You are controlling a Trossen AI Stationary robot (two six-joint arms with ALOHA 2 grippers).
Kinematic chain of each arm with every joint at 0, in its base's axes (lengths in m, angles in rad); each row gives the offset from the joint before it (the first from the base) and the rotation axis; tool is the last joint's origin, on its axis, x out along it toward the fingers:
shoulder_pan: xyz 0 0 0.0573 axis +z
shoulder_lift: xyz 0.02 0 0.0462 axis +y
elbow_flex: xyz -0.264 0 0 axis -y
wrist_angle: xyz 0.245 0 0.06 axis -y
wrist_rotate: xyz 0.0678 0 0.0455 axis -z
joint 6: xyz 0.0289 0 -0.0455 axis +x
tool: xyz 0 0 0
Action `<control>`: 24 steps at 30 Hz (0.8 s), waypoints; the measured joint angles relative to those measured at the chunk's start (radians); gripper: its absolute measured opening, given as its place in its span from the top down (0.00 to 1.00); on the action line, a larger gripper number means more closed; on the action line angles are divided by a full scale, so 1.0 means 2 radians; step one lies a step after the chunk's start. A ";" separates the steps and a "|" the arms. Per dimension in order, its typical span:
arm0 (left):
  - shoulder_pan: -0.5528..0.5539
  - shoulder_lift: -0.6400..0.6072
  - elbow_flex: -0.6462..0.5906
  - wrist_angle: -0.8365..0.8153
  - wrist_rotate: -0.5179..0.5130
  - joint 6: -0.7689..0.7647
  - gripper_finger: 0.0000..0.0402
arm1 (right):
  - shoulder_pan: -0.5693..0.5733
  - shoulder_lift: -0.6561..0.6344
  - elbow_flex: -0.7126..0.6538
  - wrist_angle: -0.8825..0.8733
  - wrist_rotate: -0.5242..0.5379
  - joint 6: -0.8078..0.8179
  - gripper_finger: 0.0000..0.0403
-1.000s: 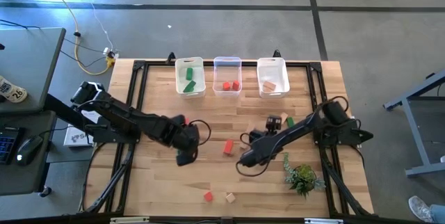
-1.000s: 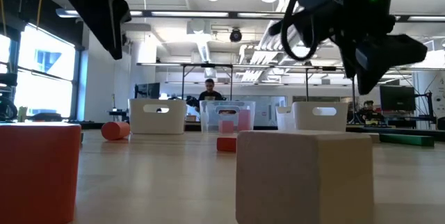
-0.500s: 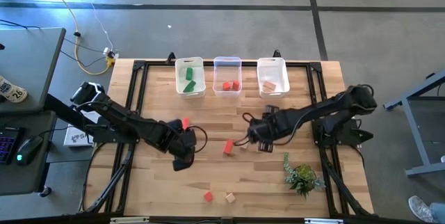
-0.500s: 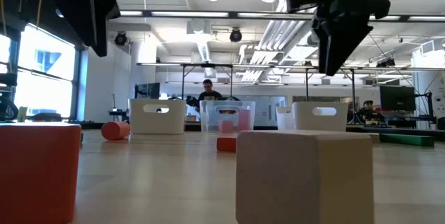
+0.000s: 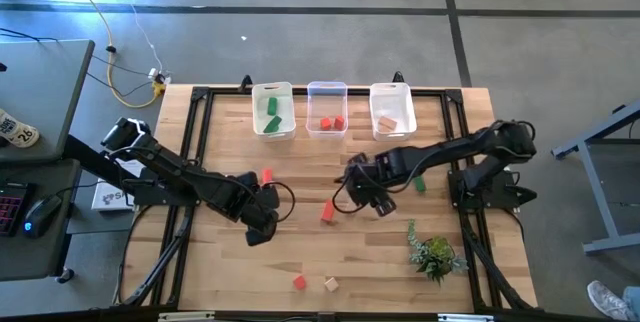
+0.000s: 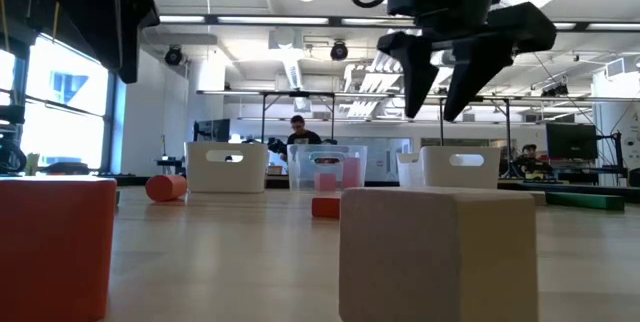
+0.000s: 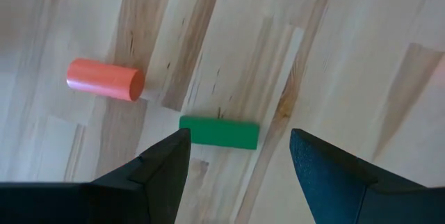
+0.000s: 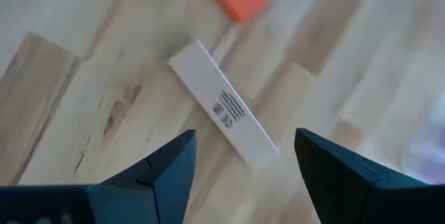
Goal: Sort & place blocks by color
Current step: Put the brown block into the right white bin
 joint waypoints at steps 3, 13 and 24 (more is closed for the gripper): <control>0.000 0.000 0.000 0.002 -0.001 0.000 0.42 | -0.001 0.019 0.000 0.008 -0.014 -0.030 0.42; 0.001 0.000 0.000 0.003 -0.021 0.004 0.42 | 0.000 0.075 0.000 0.032 -0.012 -0.070 0.42; 0.001 0.000 0.000 0.004 -0.027 0.009 0.42 | -0.007 0.129 0.000 0.055 -0.012 -0.101 0.42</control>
